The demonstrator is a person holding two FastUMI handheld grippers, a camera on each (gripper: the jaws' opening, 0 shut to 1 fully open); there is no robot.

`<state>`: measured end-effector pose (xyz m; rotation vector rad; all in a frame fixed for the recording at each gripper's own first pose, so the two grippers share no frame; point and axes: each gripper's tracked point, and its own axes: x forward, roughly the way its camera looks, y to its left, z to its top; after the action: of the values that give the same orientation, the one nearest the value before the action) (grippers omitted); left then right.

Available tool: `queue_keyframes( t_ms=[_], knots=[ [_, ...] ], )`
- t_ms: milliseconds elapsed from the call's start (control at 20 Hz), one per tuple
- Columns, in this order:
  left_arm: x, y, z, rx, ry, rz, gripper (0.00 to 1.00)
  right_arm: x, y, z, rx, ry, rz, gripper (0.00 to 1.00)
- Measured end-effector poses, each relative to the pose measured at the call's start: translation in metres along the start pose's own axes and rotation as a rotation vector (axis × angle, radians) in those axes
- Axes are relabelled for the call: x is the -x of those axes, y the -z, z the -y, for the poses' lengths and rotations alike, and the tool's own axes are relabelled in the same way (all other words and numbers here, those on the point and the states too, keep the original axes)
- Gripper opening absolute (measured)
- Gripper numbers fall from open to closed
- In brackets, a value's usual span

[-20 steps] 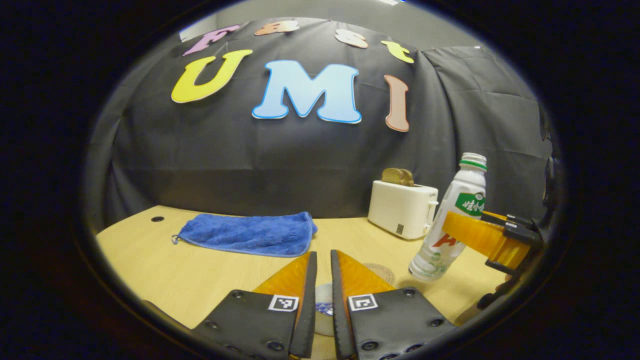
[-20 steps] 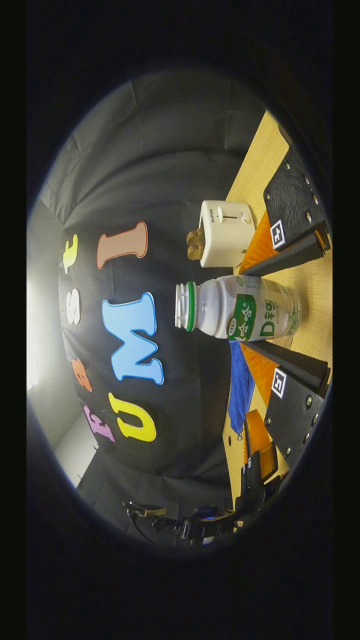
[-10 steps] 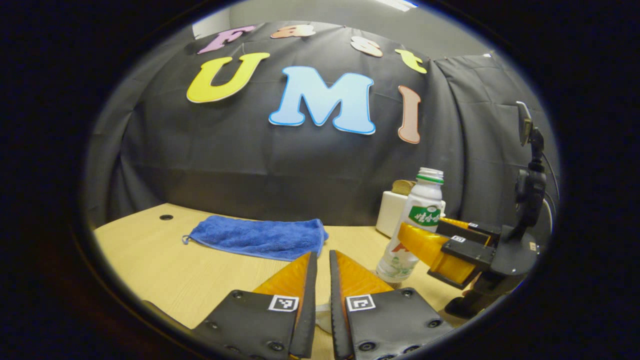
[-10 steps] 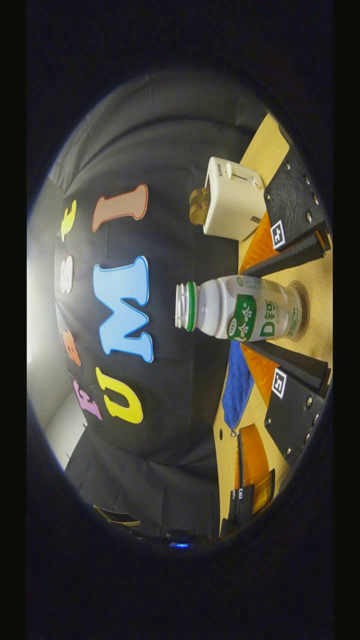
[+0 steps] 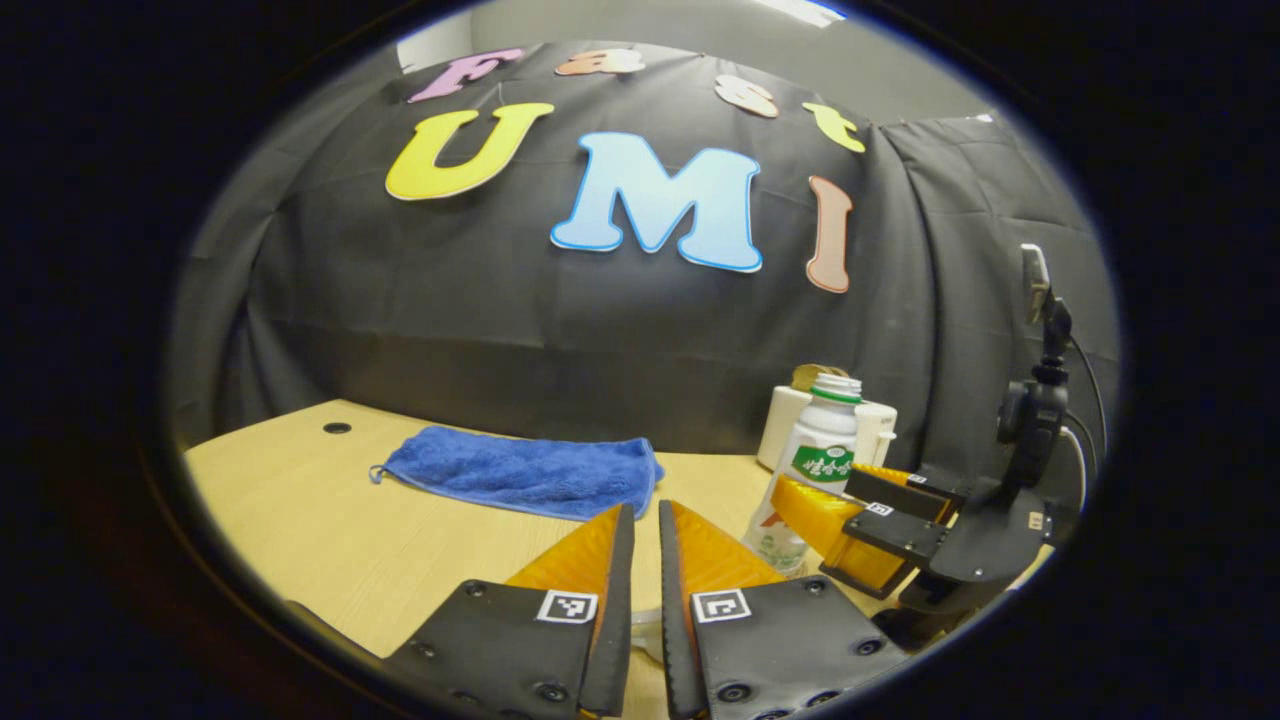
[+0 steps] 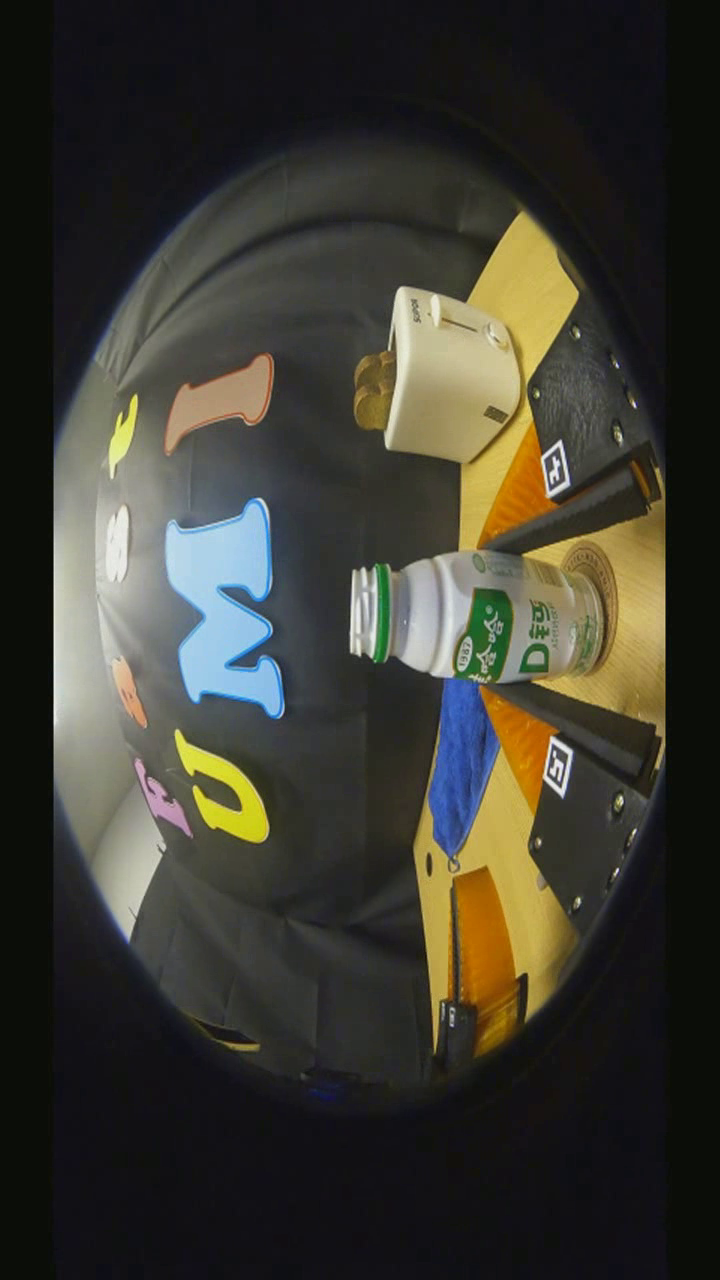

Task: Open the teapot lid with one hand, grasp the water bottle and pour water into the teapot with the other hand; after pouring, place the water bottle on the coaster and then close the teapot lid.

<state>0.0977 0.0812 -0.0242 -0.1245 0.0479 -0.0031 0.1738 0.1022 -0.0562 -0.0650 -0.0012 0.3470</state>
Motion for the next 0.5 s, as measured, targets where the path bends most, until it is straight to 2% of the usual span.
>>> queue_keyframes(
  t_ms=[250,300,350,500],
  knots=[
    [-0.0015,0.0012,0.0003,0.005,0.002,-0.003,0.24,-0.0013,0.0049,-0.0048,0.008,-0.01,-0.017,0.72],
    [-0.002,0.0018,0.0004,0.004,0.001,-0.003,0.21,-0.0018,0.0048,-0.0051,0.006,-0.011,-0.015,0.72],
    [-0.0016,0.002,0.0004,0.004,0.001,-0.004,0.24,-0.0011,0.0047,-0.005,0.008,-0.011,-0.017,0.72],
    [-0.002,0.0022,0.0014,0.004,0.003,-0.005,0.24,-0.0008,0.0053,-0.0051,0.012,-0.013,-0.015,0.72]
  ],
)
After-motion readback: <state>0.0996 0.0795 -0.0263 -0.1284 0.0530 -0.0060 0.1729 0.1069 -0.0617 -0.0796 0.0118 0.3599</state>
